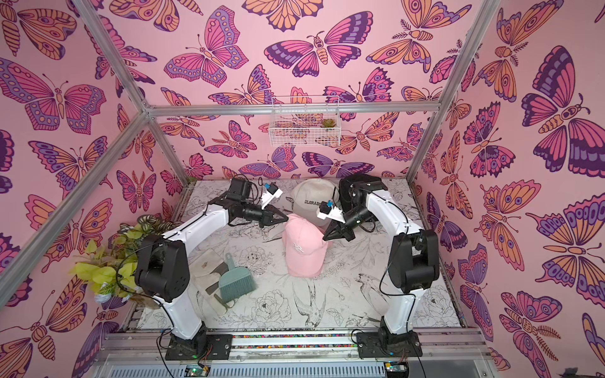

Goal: Stack the baseball caps by color
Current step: Place the baseball cap on the baseball cap.

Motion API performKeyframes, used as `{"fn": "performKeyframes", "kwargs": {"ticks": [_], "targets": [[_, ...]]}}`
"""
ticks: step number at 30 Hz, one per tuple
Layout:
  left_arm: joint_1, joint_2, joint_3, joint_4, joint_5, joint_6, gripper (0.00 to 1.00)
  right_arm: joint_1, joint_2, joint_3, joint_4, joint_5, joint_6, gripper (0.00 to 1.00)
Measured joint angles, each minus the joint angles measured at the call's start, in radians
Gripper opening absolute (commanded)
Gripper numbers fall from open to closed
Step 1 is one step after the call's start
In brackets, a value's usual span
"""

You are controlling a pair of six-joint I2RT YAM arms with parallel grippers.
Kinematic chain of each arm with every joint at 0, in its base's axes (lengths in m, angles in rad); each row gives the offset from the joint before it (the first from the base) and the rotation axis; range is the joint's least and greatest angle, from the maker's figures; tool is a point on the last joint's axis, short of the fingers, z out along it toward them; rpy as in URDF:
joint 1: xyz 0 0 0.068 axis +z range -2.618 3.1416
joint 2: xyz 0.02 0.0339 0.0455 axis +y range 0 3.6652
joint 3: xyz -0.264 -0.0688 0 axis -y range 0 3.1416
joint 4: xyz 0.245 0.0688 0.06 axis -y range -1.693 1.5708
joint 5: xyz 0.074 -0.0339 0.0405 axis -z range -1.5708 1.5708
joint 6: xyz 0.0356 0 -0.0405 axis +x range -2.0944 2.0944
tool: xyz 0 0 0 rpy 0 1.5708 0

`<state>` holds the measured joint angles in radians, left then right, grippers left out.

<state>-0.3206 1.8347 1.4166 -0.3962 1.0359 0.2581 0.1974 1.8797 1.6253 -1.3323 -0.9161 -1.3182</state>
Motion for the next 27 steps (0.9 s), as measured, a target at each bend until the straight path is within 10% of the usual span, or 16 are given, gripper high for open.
{"fn": "performKeyframes", "kwargs": {"ticks": [17,27], "targets": [[0.013,0.211,-0.021,-0.049,-0.112,0.048,0.0,-0.003,0.067,-0.301,0.682,0.193,0.695,0.0],[0.031,0.299,0.072,-0.053,-0.214,-0.013,0.0,0.074,0.063,-0.269,0.818,0.391,0.876,0.0]]}}
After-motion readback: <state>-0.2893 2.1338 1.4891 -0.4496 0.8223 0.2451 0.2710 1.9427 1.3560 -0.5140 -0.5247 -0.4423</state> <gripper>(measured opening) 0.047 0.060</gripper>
